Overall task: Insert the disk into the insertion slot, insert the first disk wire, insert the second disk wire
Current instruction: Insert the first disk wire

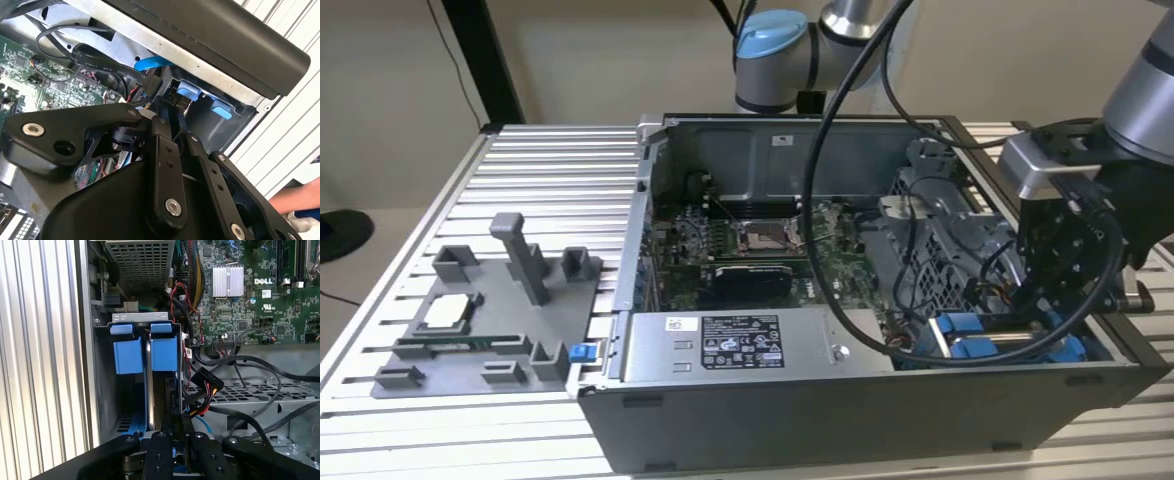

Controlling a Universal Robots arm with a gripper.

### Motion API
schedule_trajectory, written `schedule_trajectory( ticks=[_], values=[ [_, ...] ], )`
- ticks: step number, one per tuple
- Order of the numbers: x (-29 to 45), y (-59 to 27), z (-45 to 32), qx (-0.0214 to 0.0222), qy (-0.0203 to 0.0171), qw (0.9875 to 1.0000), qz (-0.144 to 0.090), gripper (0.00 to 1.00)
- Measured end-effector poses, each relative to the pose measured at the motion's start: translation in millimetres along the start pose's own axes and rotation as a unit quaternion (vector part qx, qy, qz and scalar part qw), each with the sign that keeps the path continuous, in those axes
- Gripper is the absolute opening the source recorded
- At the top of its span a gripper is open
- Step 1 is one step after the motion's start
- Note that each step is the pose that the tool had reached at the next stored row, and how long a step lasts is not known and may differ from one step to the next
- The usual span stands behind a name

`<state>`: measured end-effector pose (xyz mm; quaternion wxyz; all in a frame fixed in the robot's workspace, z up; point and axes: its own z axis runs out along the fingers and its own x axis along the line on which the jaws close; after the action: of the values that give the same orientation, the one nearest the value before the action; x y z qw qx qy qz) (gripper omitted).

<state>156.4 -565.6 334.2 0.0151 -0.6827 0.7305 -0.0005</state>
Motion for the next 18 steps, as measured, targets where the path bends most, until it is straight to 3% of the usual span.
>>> schedule_trajectory(
  ticks=[1, 10, 18],
  values=[
    [-0.1, 0.1, 0.4, -0.0001, -0.0006, 1.0000, 0.000, 1.00],
    [-0.1, -0.2, -3.1, -0.0001, -0.0003, 1.0000, 0.000, 1.00],
    [-0.5, -0.6, -25.4, -0.0010, -0.0016, 1.0000, 0.000, 1.00]
  ],
)
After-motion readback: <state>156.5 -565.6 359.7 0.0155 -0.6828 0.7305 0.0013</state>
